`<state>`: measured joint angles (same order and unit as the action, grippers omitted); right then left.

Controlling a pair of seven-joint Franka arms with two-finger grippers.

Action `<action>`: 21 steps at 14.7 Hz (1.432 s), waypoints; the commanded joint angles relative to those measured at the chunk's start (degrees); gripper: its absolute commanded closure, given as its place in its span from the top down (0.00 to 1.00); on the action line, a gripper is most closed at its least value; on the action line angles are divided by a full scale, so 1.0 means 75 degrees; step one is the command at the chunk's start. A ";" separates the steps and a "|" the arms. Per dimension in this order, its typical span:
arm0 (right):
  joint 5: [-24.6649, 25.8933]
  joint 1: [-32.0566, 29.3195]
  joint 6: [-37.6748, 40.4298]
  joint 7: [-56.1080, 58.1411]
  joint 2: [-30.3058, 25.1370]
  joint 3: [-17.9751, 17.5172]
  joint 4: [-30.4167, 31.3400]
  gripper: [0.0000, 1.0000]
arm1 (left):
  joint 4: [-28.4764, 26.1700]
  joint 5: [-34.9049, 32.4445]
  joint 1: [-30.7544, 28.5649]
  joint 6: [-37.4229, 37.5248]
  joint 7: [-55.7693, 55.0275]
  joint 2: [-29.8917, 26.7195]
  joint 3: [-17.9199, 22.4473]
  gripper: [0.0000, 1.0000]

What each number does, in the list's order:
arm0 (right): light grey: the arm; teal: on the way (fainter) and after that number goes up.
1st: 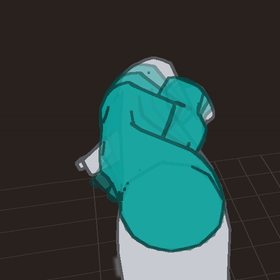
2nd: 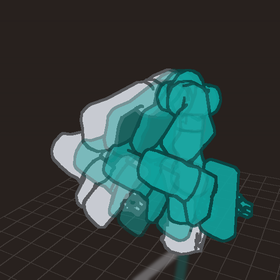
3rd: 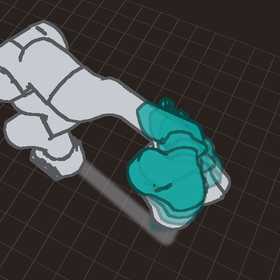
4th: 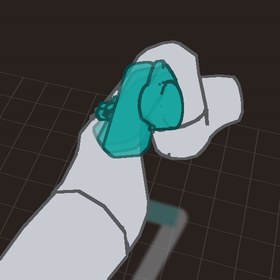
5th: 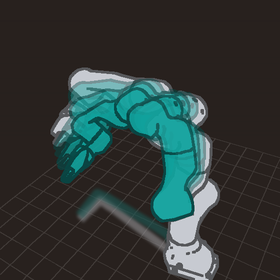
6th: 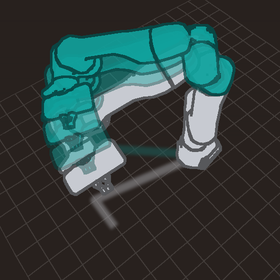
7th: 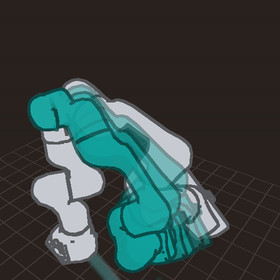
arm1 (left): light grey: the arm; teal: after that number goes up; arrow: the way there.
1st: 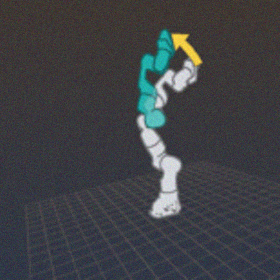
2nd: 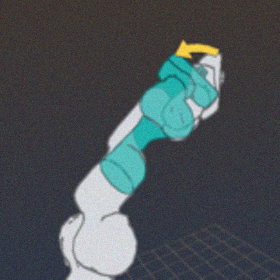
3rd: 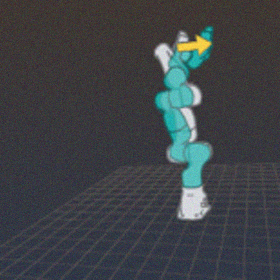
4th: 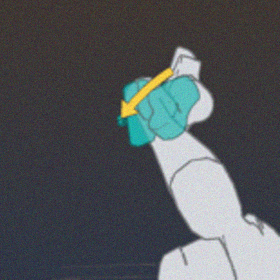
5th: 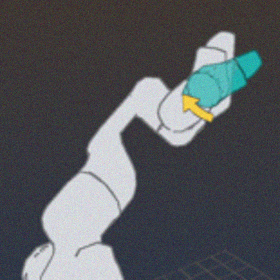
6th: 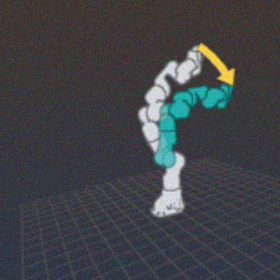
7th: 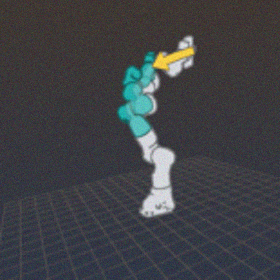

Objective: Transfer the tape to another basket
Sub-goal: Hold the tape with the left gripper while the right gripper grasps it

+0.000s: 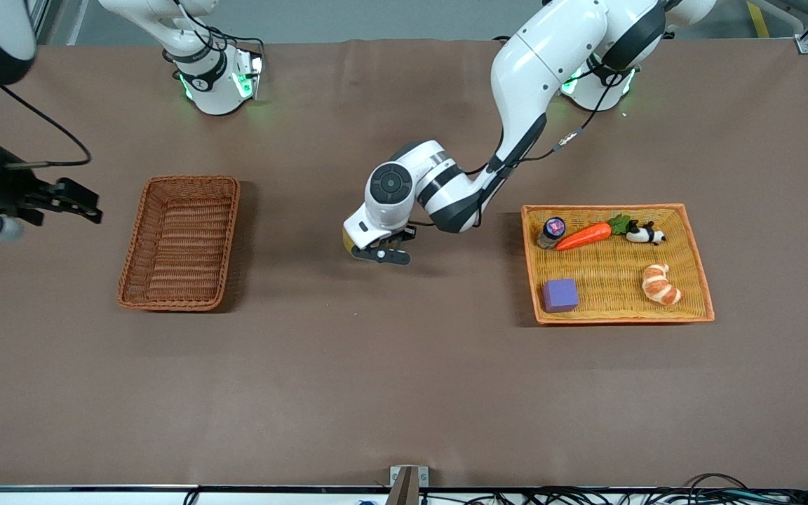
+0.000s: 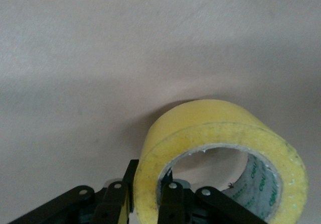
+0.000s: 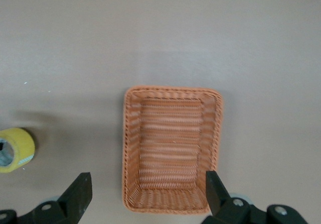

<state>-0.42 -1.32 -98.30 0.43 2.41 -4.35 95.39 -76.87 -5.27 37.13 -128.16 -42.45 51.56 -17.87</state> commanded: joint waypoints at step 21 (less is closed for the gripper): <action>-0.0248 0.1780 -0.5924 -0.3748 0.2842 -0.2490 0.2995 1.00 | -0.0566 -0.0187 -0.2558 0.3178 0.0584 -0.3955 0.0074 1.00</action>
<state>-3.14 10.75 -140.72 -26.31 22.74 -22.87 116.83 -77.31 -5.65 19.43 -103.78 -39.69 25.47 -17.24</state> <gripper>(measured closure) 0.000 0.000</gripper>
